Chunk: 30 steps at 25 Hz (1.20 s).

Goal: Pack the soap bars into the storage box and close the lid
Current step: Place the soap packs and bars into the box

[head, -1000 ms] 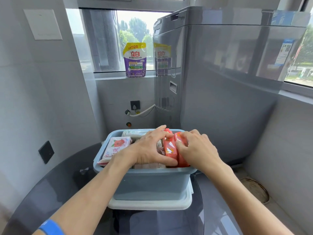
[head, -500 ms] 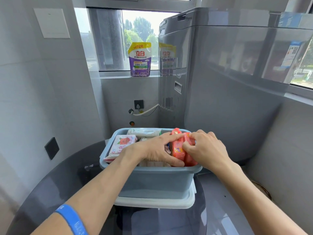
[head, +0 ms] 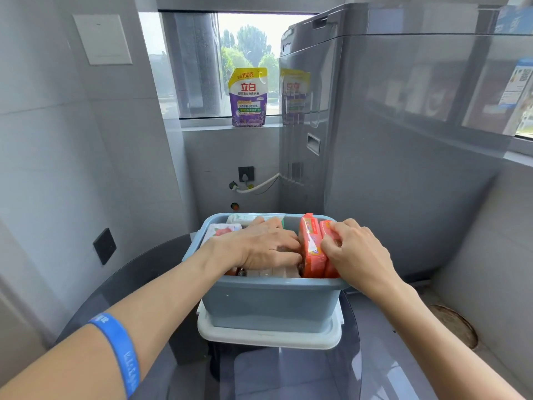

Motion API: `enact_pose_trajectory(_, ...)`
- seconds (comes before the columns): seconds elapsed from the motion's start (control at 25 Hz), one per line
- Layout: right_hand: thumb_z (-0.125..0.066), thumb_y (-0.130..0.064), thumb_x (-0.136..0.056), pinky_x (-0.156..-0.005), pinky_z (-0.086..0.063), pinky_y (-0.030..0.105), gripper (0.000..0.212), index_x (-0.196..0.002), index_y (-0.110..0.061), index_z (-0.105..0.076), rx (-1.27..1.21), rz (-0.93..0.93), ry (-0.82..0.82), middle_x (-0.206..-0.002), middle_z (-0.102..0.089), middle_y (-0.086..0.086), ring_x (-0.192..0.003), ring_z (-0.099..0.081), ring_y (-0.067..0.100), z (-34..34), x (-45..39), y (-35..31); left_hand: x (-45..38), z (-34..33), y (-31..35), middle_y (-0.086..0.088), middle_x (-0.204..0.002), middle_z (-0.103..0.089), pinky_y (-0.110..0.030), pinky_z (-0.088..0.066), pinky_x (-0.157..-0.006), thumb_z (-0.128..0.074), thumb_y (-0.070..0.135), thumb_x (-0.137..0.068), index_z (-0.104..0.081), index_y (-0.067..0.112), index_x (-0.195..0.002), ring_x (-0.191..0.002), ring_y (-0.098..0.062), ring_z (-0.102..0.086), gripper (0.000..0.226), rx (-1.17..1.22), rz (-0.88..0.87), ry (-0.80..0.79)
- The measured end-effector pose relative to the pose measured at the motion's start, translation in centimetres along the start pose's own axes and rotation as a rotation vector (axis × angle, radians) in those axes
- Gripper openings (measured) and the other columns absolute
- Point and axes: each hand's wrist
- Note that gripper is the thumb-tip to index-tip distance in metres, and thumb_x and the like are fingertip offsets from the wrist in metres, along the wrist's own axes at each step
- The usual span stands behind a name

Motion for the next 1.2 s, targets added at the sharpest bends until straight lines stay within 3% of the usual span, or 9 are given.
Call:
enact_pose_trajectory(0.12,-0.038,-0.042,-0.095,-0.068,-0.036,0.036,0.033,-0.111,-0.022,-0.059,0.051,0.005,-0.046,-0.115,-0.056,-0.003,-0.1,-0.051,0.025,0.3,-0.1,0.0,-0.3,-0.3,-0.2,0.014,-0.078,-0.047,-0.036,-0.023,-0.077,-0.04,0.037,-0.091,-0.051,0.027,-0.066,-0.082,-0.015,-0.036,0.028,-0.146,-0.096,0.156)
enact_pose_trajectory(0.24,-0.042,-0.043,-0.093,-0.069,-0.037,0.036,0.03,-0.098,-0.019,-0.059,0.115,0.025,-0.05,-0.104,-0.055,0.0,-0.097,-0.05,0.026,0.7,-0.4,-0.5,0.2,-1.3,-1.4,0.013,-0.071,-0.046,-0.037,-0.029,-0.078,-0.045,0.036,-0.085,-0.046,0.029,-0.065,-0.08,-0.013,-0.035,0.022,-0.019,-0.125,0.284)
enact_pose_trajectory(0.44,-0.059,-0.037,-0.073,-0.046,-0.03,0.029,0.024,-0.07,-0.017,-0.047,0.177,0.043,-0.113,-0.071,-0.053,-0.002,-0.06,-0.049,0.021,1.4,-1.2,-2.2,0.6,-2.1,-1.4,0.01,-0.069,-0.055,-0.039,-0.04,-0.078,-0.056,0.033,-0.086,-0.052,0.027,-0.061,-0.08,-0.016,-0.044,0.027,0.114,-0.07,0.39)
enact_pose_trajectory(0.56,-0.066,-0.027,-0.074,-0.043,-0.043,0.027,0.021,-0.077,-0.007,-0.061,-0.292,-0.177,-0.12,-0.072,-0.064,0.008,-0.052,-0.055,0.024,2.8,-2.4,-1.7,1.0,-1.9,-1.7,0.01,-0.075,-0.063,-0.038,-0.045,-0.079,-0.055,0.039,-0.079,-0.063,0.024,-0.076,-0.083,-0.011,-0.052,0.018,0.357,0.06,0.416)
enact_pose_trajectory(0.64,-0.068,-0.02,-0.078,-0.036,-0.042,0.023,0.013,-0.077,-0.007,-0.07,-0.695,-0.327,-0.023,-0.071,-0.064,0.013,-0.045,-0.055,0.021,4.9,-3.1,-0.6,0.8,-1.7,-1.1,0.012,-0.085,-0.07,-0.04,-0.048,-0.084,-0.053,0.055,-0.081,-0.064,0.031,-0.093,-0.087,-0.009,-0.06,0.029,0.545,0.152,0.374)
enact_pose_trajectory(0.76,-0.065,-0.015,-0.081,-0.037,-0.047,0.021,0.009,-0.087,-0.013,-0.072,-0.875,-0.324,0.073,-0.075,-0.073,0.007,-0.047,-0.067,0.015,7.5,-3.9,0.2,-1.0,-1.5,1.0,-0.003,-0.123,-0.064,-0.049,-0.037,-0.103,-0.036,0.089,-0.07,-0.044,0.05,-0.134,-0.123,-0.027,-0.049,0.075,0.36,0.36,0.214)
enact_pose_trajectory(0.84,-0.064,-0.014,-0.084,-0.038,-0.049,0.02,0.008,-0.087,-0.018,-0.07,-0.89,-0.267,0.077,-0.076,-0.075,0.003,-0.049,-0.069,0.009,7.7,-4.1,-0.2,-2.8,-1.3,3.1,-0.008,-0.137,-0.056,-0.055,-0.026,-0.104,-0.034,0.094,-0.065,-0.03,0.053,-0.143,-0.135,-0.038,-0.036,0.088,0.248,0.4,0.108)
enact_pose_trajectory(1.04,-0.065,-0.015,-0.087,-0.04,-0.048,0.017,0.014,-0.1,-0.018,-0.069,-0.911,-0.3,0.068,-0.091,-0.074,0.003,-0.058,-0.071,0.007,6.0,-3.8,0.0,-4.2,-1.7,5.4,-0.003,-0.122,-0.064,-0.059,-0.024,-0.098,-0.033,0.093,-0.065,-0.049,0.036,-0.13,-0.125,-0.034,-0.044,0.087,0.141,0.45,0.111)
enact_pose_trajectory(1.2,-0.065,-0.015,-0.092,-0.056,-0.051,0.022,0.04,-0.131,-0.014,-0.057,-0.876,-0.246,0.052,-0.109,-0.07,0.007,-0.079,-0.071,0.012,4.9,-3.8,0.6,-4.5,-1.2,3.5,0.0,-0.097,-0.058,-0.049,-0.032,-0.09,-0.034,0.078,-0.083,-0.062,0.029,-0.087,-0.107,-0.025,-0.049,0.057,0.035,0.458,0.269)
Point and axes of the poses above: each hand's wrist, its own x-axis away from the middle knuckle, its own z-axis out of the back of the hand, y = z × x
